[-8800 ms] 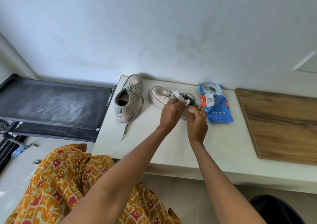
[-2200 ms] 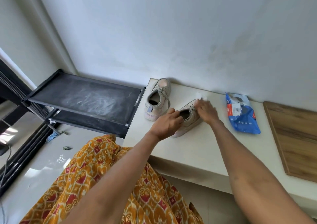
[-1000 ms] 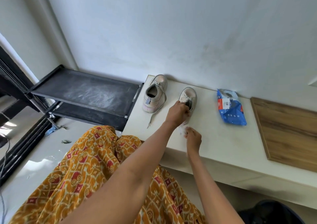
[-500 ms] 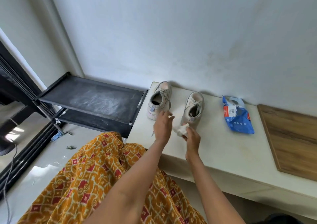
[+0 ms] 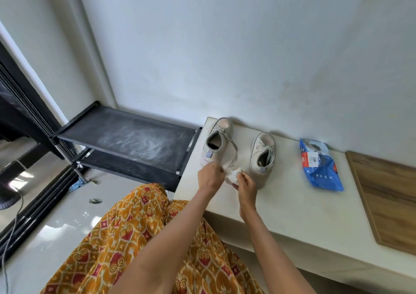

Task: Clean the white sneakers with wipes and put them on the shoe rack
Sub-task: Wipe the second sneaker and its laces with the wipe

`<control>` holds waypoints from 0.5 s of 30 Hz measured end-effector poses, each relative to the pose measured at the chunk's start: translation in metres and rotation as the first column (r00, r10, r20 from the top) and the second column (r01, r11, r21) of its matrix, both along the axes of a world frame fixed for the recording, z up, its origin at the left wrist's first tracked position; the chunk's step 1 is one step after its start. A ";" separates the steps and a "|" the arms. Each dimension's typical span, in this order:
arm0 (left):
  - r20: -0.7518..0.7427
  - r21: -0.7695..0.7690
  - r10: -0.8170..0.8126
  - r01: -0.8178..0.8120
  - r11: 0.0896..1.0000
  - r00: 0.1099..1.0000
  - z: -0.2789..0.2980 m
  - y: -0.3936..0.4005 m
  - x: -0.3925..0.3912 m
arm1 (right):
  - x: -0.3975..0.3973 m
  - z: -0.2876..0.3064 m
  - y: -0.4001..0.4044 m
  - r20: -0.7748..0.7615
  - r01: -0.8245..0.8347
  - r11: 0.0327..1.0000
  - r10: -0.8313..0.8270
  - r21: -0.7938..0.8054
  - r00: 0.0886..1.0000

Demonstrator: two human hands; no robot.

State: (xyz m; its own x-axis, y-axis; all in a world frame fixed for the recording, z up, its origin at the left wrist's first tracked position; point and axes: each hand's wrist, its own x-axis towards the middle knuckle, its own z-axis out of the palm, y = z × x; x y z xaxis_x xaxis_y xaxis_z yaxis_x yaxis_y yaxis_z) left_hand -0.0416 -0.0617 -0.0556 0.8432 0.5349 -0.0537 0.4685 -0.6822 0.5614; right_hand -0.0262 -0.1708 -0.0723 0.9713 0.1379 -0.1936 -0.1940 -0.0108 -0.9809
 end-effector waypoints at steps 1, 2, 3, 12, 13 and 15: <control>0.084 -0.062 0.016 -0.010 0.998 0.996 0.011 0.000 0.005 | 0.000 -0.002 -0.001 -0.003 0.007 1.000 -0.007 0.005 1.000; 0.181 -0.146 0.051 -0.024 0.989 0.982 0.023 0.001 0.010 | 0.000 -0.004 -0.002 -0.004 0.007 1.000 -0.007 0.016 1.000; 0.293 -0.242 0.114 -0.042 0.969 0.949 0.036 0.003 0.015 | -0.001 -0.005 -0.002 -0.004 0.005 1.000 -0.005 0.026 1.000; 0.393 -0.185 0.351 -0.301 0.935 0.850 0.072 0.067 0.044 | -0.003 -0.010 0.016 -0.037 0.006 0.999 -0.005 0.041 0.999; 0.327 -0.071 0.252 -0.242 0.968 0.911 0.065 0.071 0.044 | -0.002 -0.010 0.017 -0.036 0.002 0.999 -0.001 0.041 0.999; 0.117 0.162 0.032 -0.051 0.985 0.993 0.059 0.074 0.045 | 0.001 -0.011 0.017 -0.032 0.003 0.999 -0.002 0.040 0.999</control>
